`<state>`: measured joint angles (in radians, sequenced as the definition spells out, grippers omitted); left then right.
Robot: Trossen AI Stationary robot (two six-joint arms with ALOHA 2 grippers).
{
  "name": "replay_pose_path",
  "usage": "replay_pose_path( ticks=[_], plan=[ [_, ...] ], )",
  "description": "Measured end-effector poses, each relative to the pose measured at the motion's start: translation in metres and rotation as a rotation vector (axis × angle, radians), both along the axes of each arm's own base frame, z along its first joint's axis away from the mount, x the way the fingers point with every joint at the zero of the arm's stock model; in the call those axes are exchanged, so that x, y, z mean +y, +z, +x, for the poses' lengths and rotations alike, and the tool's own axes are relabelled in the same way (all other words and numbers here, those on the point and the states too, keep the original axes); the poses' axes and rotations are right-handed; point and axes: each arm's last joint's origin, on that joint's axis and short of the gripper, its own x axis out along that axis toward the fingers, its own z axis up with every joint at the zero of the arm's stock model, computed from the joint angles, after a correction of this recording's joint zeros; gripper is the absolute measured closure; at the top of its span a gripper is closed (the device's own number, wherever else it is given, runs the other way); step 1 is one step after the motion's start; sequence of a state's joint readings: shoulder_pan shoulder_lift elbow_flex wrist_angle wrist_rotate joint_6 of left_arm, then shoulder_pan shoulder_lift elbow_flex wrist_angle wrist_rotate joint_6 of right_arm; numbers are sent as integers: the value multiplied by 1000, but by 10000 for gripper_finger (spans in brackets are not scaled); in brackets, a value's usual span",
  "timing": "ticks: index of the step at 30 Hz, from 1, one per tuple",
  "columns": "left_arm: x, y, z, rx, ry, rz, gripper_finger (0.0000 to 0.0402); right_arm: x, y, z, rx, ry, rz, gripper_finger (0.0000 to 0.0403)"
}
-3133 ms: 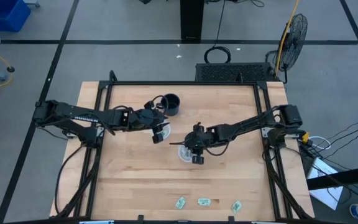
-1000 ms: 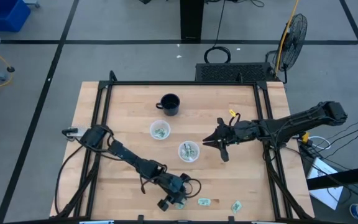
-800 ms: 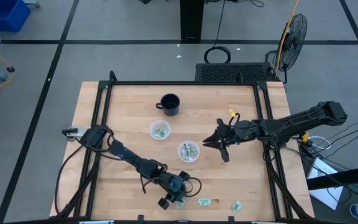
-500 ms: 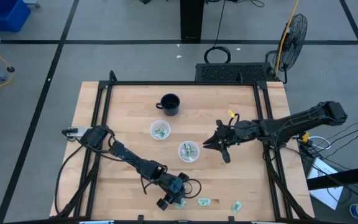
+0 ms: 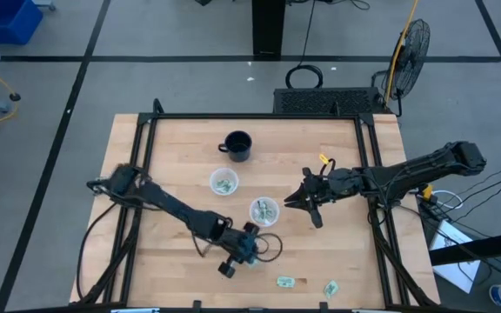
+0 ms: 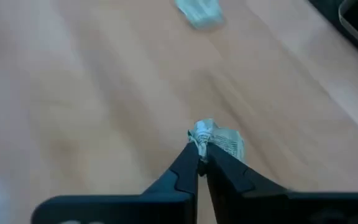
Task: Pick and place Stevia / Truvia into bins
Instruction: Put the stevia packet into the top round transparent container
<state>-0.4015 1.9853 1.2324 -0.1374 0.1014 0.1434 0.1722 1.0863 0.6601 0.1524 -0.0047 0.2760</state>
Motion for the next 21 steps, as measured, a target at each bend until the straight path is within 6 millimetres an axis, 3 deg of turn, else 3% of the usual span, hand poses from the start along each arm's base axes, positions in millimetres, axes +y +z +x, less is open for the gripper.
replay_pose_path(
  ticks=[4,8,11,16,21],
  plan=[
    [21,46,-24,9,99,225,365,0,0,0,0,0,0,348],
    [47,90,-52,2,265,389,380,0,1,0,-5,0,1,348],
    [71,112,-68,9,417,454,389,0,1,0,-10,-1,1,348],
    [118,108,-72,118,586,541,371,0,2,1,-19,-2,3,348],
    [164,64,-73,207,596,526,360,0,2,1,-19,-1,1,348]
  ],
)
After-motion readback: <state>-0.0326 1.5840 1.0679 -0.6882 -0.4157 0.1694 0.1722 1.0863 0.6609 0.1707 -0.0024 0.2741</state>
